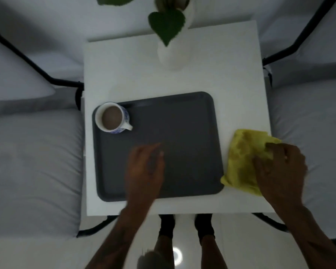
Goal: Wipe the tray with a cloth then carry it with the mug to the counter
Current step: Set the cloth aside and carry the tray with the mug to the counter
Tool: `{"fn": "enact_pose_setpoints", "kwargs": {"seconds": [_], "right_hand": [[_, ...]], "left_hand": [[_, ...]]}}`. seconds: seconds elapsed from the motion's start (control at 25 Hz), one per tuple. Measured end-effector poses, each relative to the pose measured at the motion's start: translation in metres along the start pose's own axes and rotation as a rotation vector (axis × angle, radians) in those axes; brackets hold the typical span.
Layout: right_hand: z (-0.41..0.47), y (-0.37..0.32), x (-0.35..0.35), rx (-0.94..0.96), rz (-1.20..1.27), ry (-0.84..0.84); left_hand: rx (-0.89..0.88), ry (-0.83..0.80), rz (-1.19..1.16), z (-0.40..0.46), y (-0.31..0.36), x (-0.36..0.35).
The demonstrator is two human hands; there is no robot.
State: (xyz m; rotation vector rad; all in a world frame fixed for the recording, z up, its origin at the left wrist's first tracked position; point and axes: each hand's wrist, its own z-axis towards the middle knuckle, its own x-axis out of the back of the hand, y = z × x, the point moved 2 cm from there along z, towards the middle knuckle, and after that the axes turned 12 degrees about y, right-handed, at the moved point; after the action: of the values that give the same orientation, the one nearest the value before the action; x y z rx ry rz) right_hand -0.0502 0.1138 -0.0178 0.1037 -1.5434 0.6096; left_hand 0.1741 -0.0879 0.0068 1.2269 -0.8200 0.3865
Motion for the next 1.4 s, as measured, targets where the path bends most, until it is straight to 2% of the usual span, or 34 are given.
{"fn": "enact_pose_setpoints", "kwargs": {"seconds": [0.08, 0.12, 0.2, 0.32, 0.4, 0.48, 0.64, 0.8, 1.08, 1.4], "right_hand": [[0.003, -0.048, 0.009, 0.133, 0.151, 0.046], [0.005, -0.080, 0.007, 0.209, 0.297, -0.015], [0.007, -0.152, -0.011, 0.311, 0.508, -0.257], [0.005, -0.242, -0.058, 0.364, 0.560, -0.518], [0.004, -0.274, -0.086, 0.361, 0.578, -0.582], [0.004, -0.291, -0.104, 0.392, 0.599, -0.578], [0.000, -0.296, -0.112, 0.394, 0.691, -0.482], [-0.013, -0.271, -0.094, 0.360, 0.705, -0.421], [-0.036, -0.191, -0.053, 0.234, 0.660, -0.422], [-0.039, -0.173, -0.060, 0.237, 0.606, -0.471]], "left_hand": [[0.070, 0.100, -0.003, 0.041, -0.052, 0.061], [0.072, 0.077, 0.008, 0.063, -0.072, 0.082], [0.005, -0.084, 0.070, 0.105, -0.100, 0.095], [-0.099, -0.364, 0.101, 0.152, -0.123, 0.076], [-0.138, -0.484, 0.051, 0.168, -0.131, 0.062], [-0.125, -0.515, -0.058, 0.174, -0.138, 0.054], [-0.179, -0.450, -0.178, 0.170, -0.137, 0.051], [-0.196, -0.487, -0.232, 0.148, -0.121, 0.046], [-0.245, -0.533, -0.202, 0.081, -0.074, 0.014], [-0.226, -0.577, -0.121, 0.070, -0.070, 0.004]]}}
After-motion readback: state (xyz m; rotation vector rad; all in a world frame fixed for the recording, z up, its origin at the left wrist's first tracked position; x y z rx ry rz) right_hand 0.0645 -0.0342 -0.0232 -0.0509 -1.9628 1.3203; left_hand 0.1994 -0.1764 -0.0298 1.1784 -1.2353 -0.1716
